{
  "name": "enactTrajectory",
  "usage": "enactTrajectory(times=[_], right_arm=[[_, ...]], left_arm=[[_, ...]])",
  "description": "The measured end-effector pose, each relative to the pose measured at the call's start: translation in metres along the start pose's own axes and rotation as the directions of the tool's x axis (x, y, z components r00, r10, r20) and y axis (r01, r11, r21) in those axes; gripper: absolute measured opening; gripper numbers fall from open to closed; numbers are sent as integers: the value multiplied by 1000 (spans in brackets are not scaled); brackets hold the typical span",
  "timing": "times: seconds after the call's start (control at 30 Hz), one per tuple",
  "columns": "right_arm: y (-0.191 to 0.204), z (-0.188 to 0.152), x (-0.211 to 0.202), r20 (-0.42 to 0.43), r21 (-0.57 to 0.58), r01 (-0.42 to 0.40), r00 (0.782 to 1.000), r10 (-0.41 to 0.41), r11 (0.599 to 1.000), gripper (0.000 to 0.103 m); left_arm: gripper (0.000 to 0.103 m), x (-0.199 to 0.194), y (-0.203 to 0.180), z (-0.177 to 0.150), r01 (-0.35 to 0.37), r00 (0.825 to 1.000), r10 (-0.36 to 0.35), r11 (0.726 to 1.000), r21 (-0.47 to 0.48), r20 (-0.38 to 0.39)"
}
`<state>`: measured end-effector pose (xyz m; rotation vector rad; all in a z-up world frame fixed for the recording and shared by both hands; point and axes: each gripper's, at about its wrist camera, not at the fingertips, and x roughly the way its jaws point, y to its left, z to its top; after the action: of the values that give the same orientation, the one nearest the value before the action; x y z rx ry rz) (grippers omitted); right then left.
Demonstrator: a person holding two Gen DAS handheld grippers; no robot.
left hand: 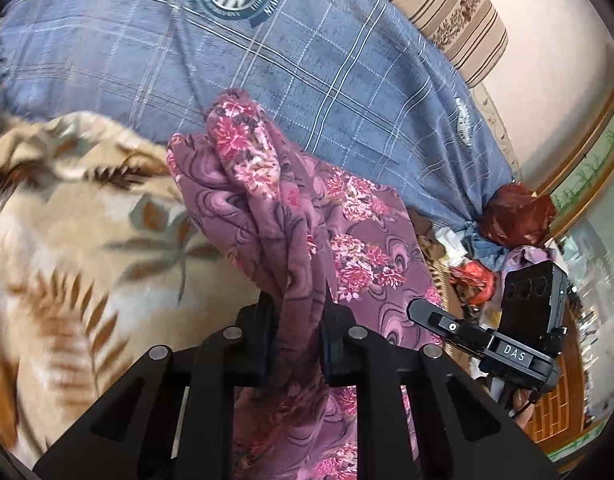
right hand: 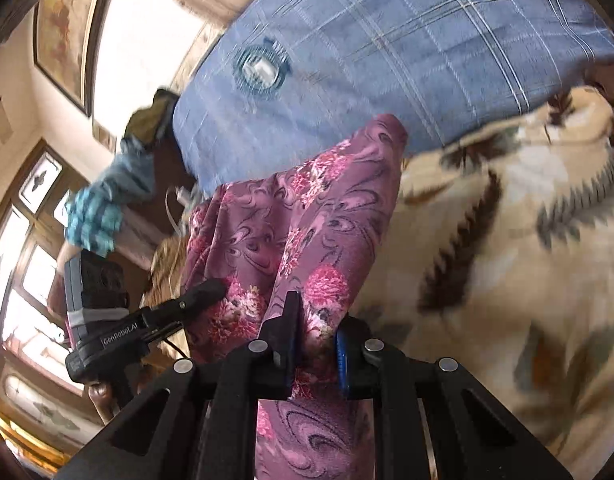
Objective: Fold small clothes
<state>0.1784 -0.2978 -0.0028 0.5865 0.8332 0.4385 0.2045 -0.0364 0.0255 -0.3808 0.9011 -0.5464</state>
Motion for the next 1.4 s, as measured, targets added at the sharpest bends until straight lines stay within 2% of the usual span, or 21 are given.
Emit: enactTrajectory(times=[0.13, 0.2, 0.27, 0.3, 0.37, 0.47, 0.57, 0.63, 0.67, 0.73, 0.8, 0.93, 1.03, 1.07, 1.17, 1.2, 1.27, 1.3, 1.33, 1.37, 1.4], right_arm=[[-51, 2, 33, -14, 67, 19, 1000, -18, 998, 15], [-83, -6, 57, -69, 120, 79, 995, -71, 990, 16], [-114, -14, 79, -138, 180, 150, 982, -126, 972, 17], [-127, -16, 84, -145, 226, 130, 985, -98, 965, 18], [-132, -15, 83, -138, 263, 94, 989, -60, 960, 23], [-127, -15, 81, -142, 237, 137, 984, -106, 962, 30], [-122, -20, 73, -156, 256, 150, 981, -112, 955, 40], [-116, -23, 62, -149, 245, 136, 984, -101, 960, 50], [-114, -24, 59, -150, 239, 138, 983, -104, 961, 60], [-107, -27, 58, -166, 230, 130, 982, -93, 964, 63], [-101, -35, 59, -212, 210, 164, 970, -119, 964, 64], [-97, -70, 45, -199, 229, 152, 974, -106, 962, 64], [-102, -99, 37, -200, 265, 125, 977, -72, 956, 64], [-103, -105, 36, -199, 279, 112, 978, -56, 954, 64], [-101, -110, 32, -179, 276, 119, 981, -70, 954, 58], [-99, -109, 33, -184, 259, 121, 980, -74, 958, 48], [-97, -109, 40, -199, 226, 142, 975, -96, 964, 39], [-96, -109, 44, -203, 211, 150, 973, -107, 966, 33], [-95, -109, 46, -203, 196, 152, 973, -112, 969, 30], [-95, -110, 46, -200, 196, 154, 973, -114, 969, 26], [-92, -108, 44, -200, 192, 149, 974, -109, 970, 17]], left_arm=[[15, 60, 32, -5, 30, 999, -31, 999, -36, -38], [15, 94, 53, -15, -47, 995, 37, 994, -99, -98], [17, 114, 67, -20, -155, 976, 135, 982, -108, -171], [23, 115, 74, -19, -150, 973, 124, 981, -126, -192], [27, 110, 90, -16, -94, 976, 47, 971, -220, -213], [31, 102, 101, -18, -65, 974, 2, 961, -270, -226], [33, 88, 96, -21, -32, 975, -21, 972, -232, -220], [46, 77, 88, -19, -32, 979, -5, 983, -178, -201], [48, 70, 86, -20, -48, 980, 18, 988, -147, -198], [48, 64, 84, -22, -61, 977, 31, 988, -140, -209], [48, 60, 85, -28, -44, 976, 11, 989, -143, -219], [48, 43, 91, -66, -67, 975, 37, 989, -129, -219], [48, 38, 106, -103, -45, 969, -2, 982, -184, -245], [48, 35, 109, -110, -26, 974, -19, 981, -195, -226], [48, 31, 110, -115, 19, 980, -58, 980, -199, -192], [48, 33, 112, -116, 47, 978, -90, 974, -220, -188], [43, 37, 114, -119, 82, 972, -131, 967, -239, -193], [21, 40, 112, -119, 74, 971, -121, 972, -223, -204], [12, 42, 109, -119, 62, 970, -109, 975, -212, -216], [11, 43, 106, -120, 57, 971, -102, 977, -203, -218], [10, 39, 104, -118, 53, 975, -95, 977, -207, -199]])
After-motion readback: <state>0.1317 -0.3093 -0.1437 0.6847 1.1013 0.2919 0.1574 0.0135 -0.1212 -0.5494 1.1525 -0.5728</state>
